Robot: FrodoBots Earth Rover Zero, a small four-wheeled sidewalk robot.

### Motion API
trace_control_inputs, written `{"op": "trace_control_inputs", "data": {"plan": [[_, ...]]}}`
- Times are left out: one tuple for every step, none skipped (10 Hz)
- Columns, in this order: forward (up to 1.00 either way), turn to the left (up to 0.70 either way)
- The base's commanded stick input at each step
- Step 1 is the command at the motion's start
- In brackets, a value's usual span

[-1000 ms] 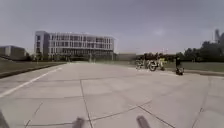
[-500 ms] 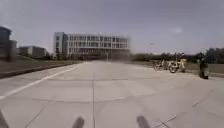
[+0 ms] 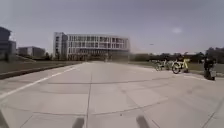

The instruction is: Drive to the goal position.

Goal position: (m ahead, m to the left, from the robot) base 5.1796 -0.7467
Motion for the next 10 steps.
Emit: {"op": "trace_control_inputs", "data": {"plan": [[0.7,0.0],[0.7,0.0],[0.7,0.0],[0.7,0.0],[0.7,0.0],[0.7,0.0],[0.7,0.0],[0.7,0.0],[0.7,0.0],[0.7,0.0]]}}
